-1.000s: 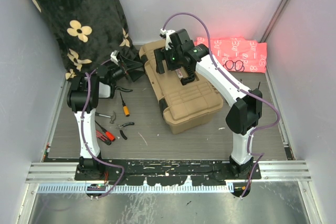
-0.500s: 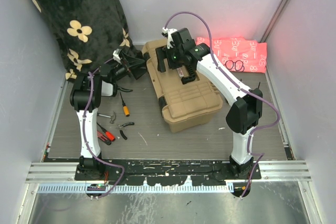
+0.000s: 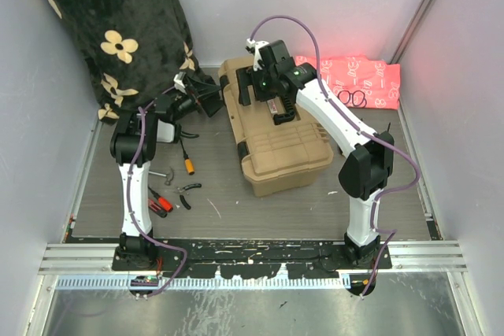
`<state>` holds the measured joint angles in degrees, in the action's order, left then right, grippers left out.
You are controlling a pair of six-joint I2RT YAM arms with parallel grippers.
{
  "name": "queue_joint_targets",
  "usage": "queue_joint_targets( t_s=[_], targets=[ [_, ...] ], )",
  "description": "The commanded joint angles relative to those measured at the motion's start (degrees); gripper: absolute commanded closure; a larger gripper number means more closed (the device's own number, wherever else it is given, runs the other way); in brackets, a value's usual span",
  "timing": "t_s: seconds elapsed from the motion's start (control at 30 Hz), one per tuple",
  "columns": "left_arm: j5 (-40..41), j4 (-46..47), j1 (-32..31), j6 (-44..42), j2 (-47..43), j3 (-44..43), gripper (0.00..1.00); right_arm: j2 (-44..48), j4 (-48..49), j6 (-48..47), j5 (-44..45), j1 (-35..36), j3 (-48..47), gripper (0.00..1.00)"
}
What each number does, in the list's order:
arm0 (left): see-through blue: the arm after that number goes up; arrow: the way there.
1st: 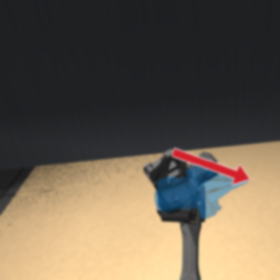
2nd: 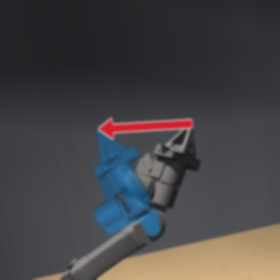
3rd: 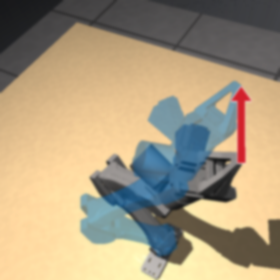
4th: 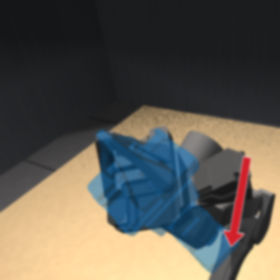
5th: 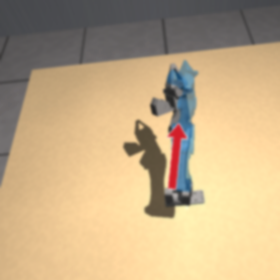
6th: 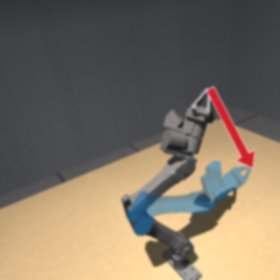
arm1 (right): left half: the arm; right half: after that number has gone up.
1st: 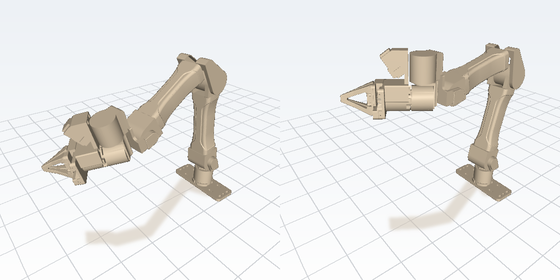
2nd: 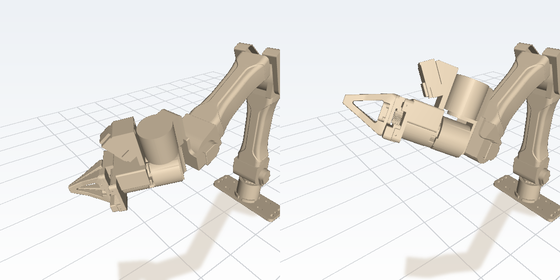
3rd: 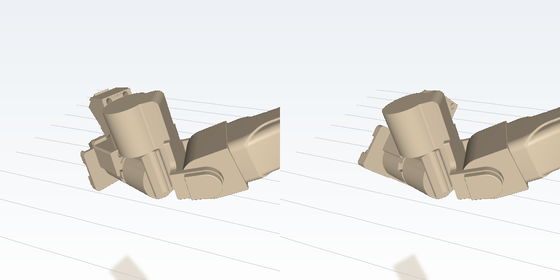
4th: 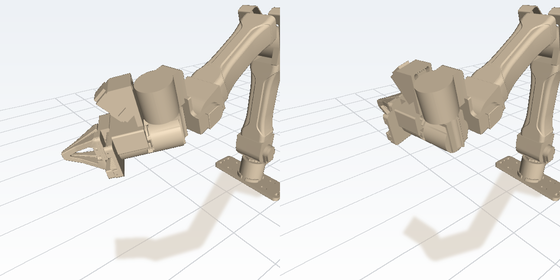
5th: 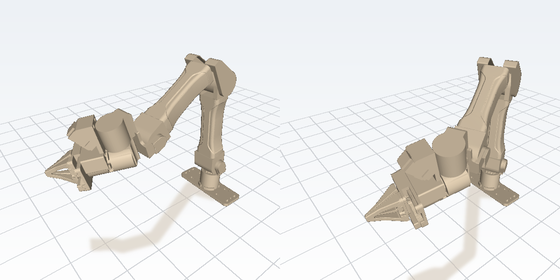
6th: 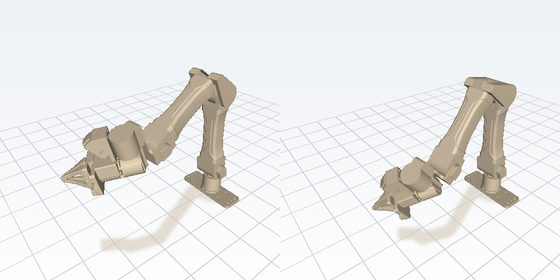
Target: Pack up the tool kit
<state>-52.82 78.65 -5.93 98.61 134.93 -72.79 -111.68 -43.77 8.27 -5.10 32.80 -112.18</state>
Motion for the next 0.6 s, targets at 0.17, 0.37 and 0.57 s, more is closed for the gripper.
queue_joint_targets(
  t_s=[0.17, 0.37, 0.57],
  targets=[
    [-0.47, 3.35, -5.8, 2.79, 1.4, -6.15, 0.09, -8.0, -14.33, -0.85, -4.77, 1.81, 5.65, 0.14],
    [-0.92, 3.35, -5.68, 3.9, -1.25, -7.16, 0.15, -8.49, -14.34, -1.03, -4.89, 1.78, 5.54, 0.15],
    [-0.6, 3.35, -4.63, 5.36, -3.42, -7.36, 0.2, -9.15, -14.02, -0.9, -5.09, 1.83, 5.39, 0.15]
  ],
)
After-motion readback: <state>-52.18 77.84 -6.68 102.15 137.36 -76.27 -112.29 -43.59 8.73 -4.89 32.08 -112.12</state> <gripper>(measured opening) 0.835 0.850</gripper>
